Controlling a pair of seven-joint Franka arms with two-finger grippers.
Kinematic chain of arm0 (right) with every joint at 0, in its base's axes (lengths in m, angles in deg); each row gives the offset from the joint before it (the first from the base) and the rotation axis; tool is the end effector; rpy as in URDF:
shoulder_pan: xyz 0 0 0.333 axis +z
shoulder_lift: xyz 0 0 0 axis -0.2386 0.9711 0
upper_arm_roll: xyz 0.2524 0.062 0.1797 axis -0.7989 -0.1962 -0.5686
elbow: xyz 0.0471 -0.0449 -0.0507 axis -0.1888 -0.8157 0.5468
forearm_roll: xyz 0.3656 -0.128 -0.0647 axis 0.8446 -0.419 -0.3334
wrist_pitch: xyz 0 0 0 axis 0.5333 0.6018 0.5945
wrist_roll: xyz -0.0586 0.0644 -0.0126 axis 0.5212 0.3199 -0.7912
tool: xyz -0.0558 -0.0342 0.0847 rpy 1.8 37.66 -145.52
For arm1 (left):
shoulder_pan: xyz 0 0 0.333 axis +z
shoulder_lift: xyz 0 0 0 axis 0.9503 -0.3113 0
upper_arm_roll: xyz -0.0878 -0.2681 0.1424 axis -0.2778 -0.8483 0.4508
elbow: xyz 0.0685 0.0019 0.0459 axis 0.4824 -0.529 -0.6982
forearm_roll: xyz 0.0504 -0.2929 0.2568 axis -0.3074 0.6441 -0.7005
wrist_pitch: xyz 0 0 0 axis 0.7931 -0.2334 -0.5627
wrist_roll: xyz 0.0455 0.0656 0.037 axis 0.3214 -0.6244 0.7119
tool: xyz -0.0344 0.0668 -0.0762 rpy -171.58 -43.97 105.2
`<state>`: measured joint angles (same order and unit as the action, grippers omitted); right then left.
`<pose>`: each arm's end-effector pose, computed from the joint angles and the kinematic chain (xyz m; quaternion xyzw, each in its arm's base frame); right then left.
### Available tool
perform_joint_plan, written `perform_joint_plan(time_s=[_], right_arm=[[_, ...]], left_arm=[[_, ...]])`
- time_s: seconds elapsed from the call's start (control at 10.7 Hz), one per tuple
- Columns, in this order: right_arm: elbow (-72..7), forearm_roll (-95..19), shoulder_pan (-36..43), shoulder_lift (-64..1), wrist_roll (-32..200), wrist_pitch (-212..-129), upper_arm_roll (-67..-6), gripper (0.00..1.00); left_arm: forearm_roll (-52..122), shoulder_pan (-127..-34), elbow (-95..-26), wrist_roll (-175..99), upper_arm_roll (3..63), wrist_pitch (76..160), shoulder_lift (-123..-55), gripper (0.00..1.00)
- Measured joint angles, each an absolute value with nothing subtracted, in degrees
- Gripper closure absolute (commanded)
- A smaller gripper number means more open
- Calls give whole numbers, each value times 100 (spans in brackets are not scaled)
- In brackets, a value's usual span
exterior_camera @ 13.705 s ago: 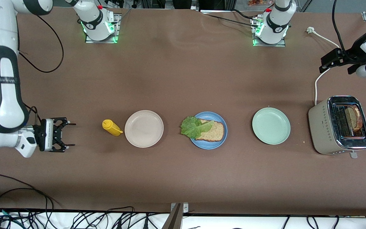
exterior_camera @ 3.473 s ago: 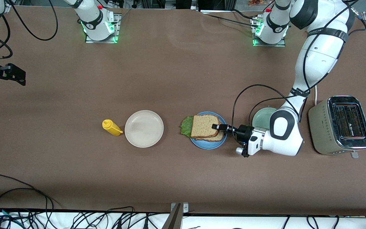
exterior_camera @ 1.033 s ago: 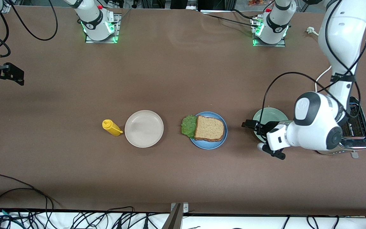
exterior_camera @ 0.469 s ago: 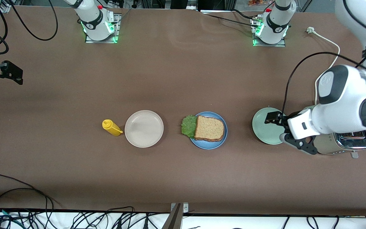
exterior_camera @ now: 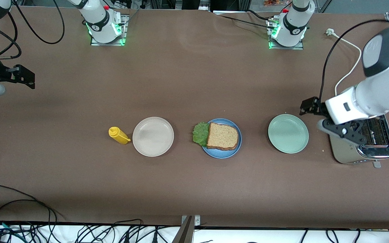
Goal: Make sandwich in blue plate with both arms
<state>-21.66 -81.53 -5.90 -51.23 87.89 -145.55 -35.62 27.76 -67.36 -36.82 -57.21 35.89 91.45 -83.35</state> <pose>0.5762 0.0080 0.6026 0.9931 0.0965 -0.0189 0.0636 0.6431 -0.0995 0.5347 0.9771 -0.1980 -0.0458 0.0625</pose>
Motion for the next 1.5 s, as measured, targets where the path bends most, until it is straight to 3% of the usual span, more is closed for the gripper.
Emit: perform_joint_plan(time_s=[0.28, 0.56, 0.84, 1.31, 1.5], right_arm=[[-2166, -8151, -591, -5079, 8789, -14523, -3562, 0], [-2165, -8074, -590, -5080, 8789, -14513, -3562, 0], [-2161, -7285, -666, -5082, 8799, -14512, -3329, 0], [-2157, -7462, -606, -5084, 8819, -14512, -3344, 0], [-2157, -7524, -577, -5084, 8818, -14512, -3388, 0]], left_arm=[[2597, -6736, -3686, -5604, 3592, 8537, -7883, 0], [2391, -6804, -3754, -5570, 3689, 8459, -7658, 0], [2391, -7266, -4069, -5552, 4580, 8671, -7326, 0], [2391, -7298, -5201, -5550, 4845, 9766, -6406, 0], [2714, -7299, -5348, -5527, 4932, 9754, -6078, 0]])
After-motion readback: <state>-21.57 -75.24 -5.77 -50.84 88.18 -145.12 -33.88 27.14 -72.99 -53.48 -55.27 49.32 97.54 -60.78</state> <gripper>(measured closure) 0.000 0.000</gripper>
